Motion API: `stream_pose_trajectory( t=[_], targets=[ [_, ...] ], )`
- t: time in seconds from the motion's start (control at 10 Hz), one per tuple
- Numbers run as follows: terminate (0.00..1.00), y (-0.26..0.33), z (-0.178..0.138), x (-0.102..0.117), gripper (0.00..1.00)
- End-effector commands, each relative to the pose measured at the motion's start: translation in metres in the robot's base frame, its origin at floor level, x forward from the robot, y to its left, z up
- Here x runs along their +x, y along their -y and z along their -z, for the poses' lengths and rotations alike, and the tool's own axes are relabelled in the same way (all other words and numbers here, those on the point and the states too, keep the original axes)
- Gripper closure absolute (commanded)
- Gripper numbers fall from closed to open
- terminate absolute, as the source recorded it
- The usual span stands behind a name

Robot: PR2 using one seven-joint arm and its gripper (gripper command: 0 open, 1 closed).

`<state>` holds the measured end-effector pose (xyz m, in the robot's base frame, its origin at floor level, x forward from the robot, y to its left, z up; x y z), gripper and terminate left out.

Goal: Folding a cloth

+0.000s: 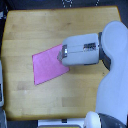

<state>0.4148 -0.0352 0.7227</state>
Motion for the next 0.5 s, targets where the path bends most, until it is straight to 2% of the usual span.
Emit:
stream_pose_trajectory(
  t=[0.0,0.4],
  targets=[
    [0.0,-0.0126,-0.0074,-0.0048,1.0],
    [0.0,-0.0035,-0.0149,-0.0108,1.0]
  ],
)
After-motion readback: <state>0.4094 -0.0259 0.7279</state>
